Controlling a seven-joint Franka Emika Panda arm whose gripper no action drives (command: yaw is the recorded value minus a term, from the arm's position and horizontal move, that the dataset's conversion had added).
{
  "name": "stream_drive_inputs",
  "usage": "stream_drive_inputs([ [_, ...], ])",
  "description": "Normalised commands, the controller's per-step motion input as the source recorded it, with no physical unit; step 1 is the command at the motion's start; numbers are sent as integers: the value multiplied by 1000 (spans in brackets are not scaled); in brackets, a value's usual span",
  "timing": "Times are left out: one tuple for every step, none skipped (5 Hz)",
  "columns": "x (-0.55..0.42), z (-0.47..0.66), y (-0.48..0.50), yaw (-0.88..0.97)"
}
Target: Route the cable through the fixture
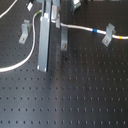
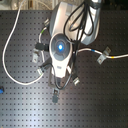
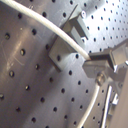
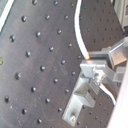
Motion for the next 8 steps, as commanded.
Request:
stream_drive_inputs([
  [-100,-372,-4,234],
  [-131,-544,10,311],
  [-9,210,176,237],
  [78,198,308,177],
  [111,151,260,0],
  [10,2,-4,0],
  [-11,0,-35,-294],
  [0,49,1,0],
])
